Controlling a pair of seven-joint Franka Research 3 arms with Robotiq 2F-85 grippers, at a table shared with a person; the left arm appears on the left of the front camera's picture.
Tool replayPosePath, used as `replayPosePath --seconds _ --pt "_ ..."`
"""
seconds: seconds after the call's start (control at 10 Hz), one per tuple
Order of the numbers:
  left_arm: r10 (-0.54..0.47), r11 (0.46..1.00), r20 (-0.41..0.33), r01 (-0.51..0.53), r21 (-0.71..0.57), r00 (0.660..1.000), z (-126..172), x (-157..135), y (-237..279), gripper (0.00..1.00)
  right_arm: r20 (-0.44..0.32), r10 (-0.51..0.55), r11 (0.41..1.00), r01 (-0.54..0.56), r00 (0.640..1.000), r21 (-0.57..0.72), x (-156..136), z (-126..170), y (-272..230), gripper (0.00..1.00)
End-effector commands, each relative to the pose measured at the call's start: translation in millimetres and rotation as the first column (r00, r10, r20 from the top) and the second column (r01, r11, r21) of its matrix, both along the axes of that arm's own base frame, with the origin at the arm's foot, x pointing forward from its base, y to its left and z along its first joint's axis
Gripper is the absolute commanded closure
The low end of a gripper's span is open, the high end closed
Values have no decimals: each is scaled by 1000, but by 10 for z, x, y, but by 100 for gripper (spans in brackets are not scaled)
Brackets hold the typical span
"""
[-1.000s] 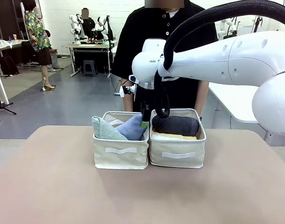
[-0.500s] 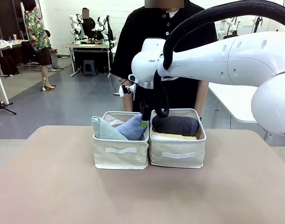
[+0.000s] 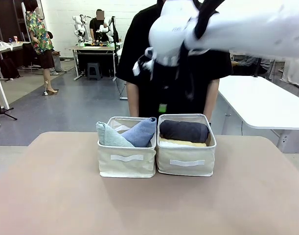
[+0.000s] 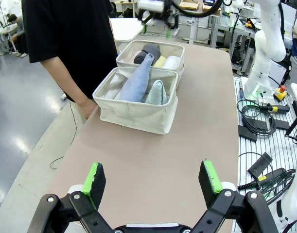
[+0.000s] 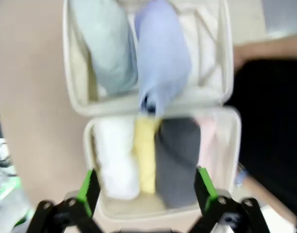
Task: Sort the towels based on their folding style.
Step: Pick up another triangle-folded towel from the table and place it in the left Fabric basket.
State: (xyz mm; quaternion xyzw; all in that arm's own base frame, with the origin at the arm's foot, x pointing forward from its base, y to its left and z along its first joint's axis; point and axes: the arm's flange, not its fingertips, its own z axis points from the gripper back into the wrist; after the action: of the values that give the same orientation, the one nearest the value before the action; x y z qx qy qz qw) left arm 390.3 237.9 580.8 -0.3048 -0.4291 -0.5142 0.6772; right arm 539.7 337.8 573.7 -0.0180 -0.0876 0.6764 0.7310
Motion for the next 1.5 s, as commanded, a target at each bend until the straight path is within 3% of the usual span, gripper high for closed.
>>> replayPosePath --seconds 0.0,0.3,0.4,0.6,0.7,1.4 --pt "-3 1000 24 3 -14 1000 8 1 5 0 74 -148 989 147 986 11 -937 141 -787 0" --pt "-3 1000 24 3 -14 1000 8 1 5 0 172 -319 948 311 932 75 -1710 426 -1538 0" --pt "-3 1000 24 3 -14 1000 8 1 5 0 180 -380 924 363 907 124 -1831 482 -1785 0" --pt "-3 1000 24 3 -14 1000 8 1 5 0 131 -460 883 437 878 170 -1765 467 -2012 0" --pt "-3 1000 24 3 -14 1000 8 1 5 0 155 -377 926 365 913 101 -1864 618 -1938 0" --pt "-3 1000 24 3 -14 1000 8 1 5 0 154 -367 929 352 917 114 -1896 603 -1927 0"
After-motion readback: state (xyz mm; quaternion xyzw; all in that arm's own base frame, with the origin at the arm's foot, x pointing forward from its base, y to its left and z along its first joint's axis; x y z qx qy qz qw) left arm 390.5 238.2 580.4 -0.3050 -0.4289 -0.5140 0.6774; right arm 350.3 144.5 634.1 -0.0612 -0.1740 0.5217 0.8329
